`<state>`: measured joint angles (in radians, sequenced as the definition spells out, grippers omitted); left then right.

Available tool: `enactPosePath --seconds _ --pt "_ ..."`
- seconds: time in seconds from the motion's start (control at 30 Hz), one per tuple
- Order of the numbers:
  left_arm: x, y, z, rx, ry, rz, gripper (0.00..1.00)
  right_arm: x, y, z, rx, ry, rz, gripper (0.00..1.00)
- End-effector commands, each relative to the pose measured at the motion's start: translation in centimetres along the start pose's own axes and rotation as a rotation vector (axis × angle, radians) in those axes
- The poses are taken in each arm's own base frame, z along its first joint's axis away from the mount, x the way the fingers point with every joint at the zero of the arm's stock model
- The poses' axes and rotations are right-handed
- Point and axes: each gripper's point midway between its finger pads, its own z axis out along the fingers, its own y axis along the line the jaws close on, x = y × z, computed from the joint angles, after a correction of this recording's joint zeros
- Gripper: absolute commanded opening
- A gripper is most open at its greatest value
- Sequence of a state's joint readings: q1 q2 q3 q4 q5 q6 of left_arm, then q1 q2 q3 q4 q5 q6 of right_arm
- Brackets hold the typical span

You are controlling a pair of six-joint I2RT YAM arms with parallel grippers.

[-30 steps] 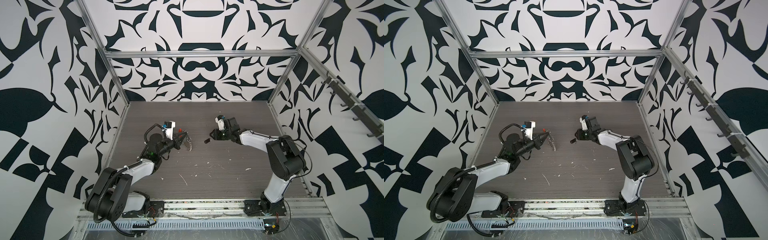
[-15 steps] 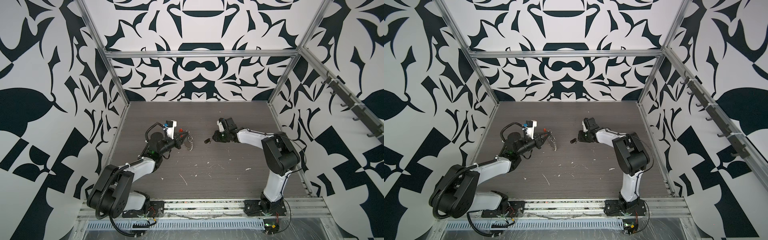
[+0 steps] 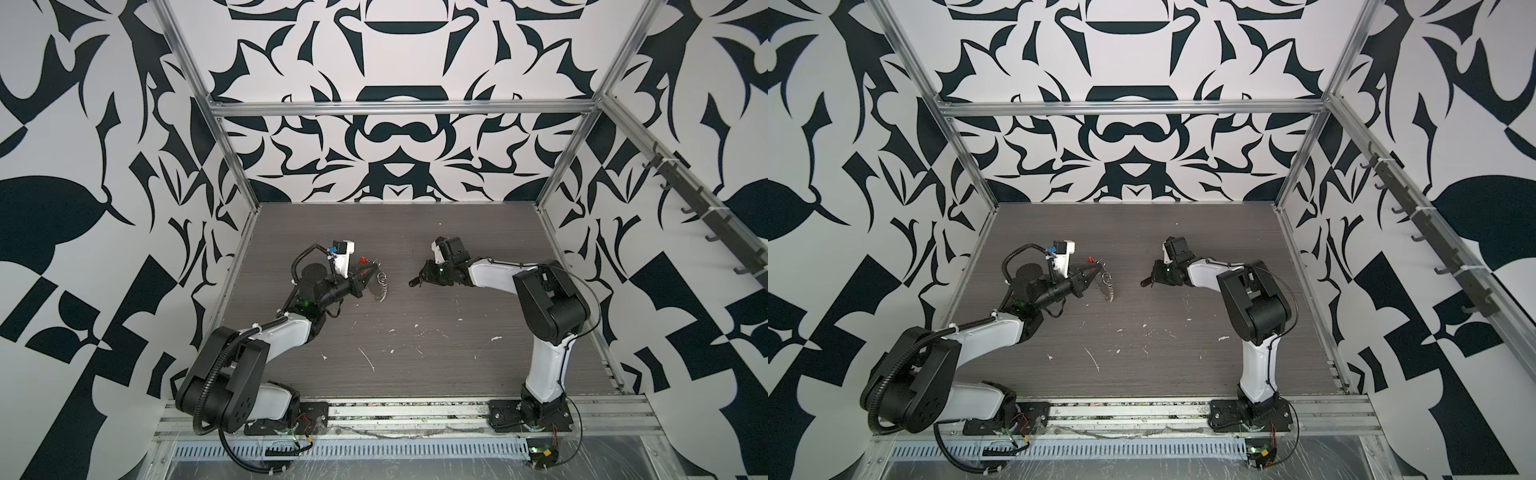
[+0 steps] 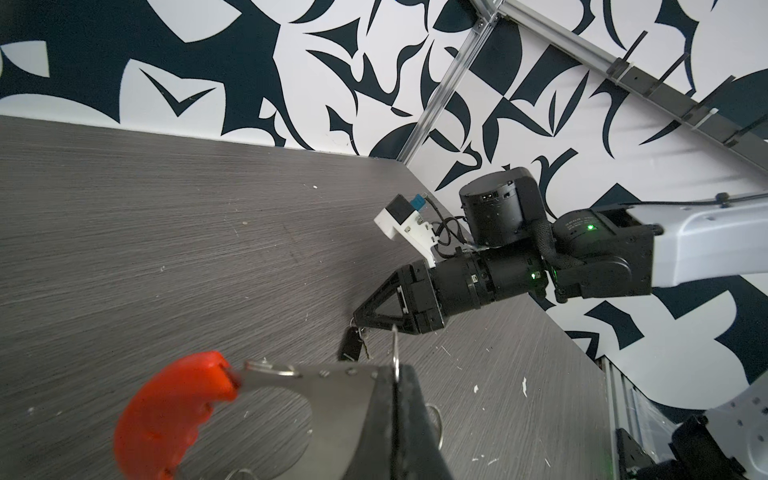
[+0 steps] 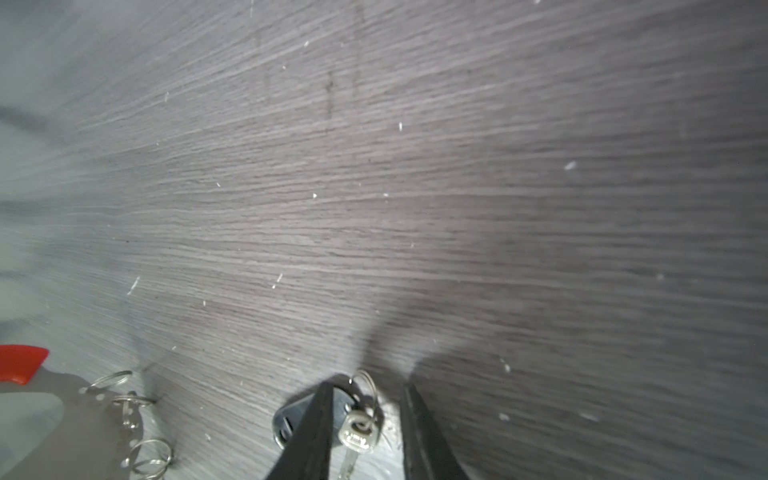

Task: Put the keys on the keyring
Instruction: 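Close the right gripper on the key's ring and lift the key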

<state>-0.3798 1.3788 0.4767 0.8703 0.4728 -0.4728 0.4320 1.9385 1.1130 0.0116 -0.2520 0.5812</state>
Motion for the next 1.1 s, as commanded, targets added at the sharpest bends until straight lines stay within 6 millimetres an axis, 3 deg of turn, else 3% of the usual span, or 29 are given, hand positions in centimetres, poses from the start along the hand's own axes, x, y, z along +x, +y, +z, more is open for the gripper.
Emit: enactPosePath --seconds 0.0,0.4,0.7,0.9,1.07 --pt "0.3 0.3 0.3 -0.005 0.02 -0.02 0.0 -1.0 1.3 0.0 -0.036 -0.023 0.004 0.28" --pt "0.2 0.2 0.3 -0.002 0.02 -0.022 0.0 -0.2 1.5 0.2 -0.032 -0.022 0.006 0.26" --pt "0.3 0.2 0.3 0.002 0.022 -0.025 0.0 -0.3 1.5 0.4 -0.022 -0.031 0.004 0.12" --pt "0.2 0.1 0.3 0.006 0.023 -0.027 0.0 -0.2 1.7 0.3 -0.022 -0.026 -0.011 0.12" --pt "0.2 0.1 0.3 0.006 0.023 -0.028 0.0 0.0 1.7 0.0 -0.013 -0.02 -0.026 0.21"
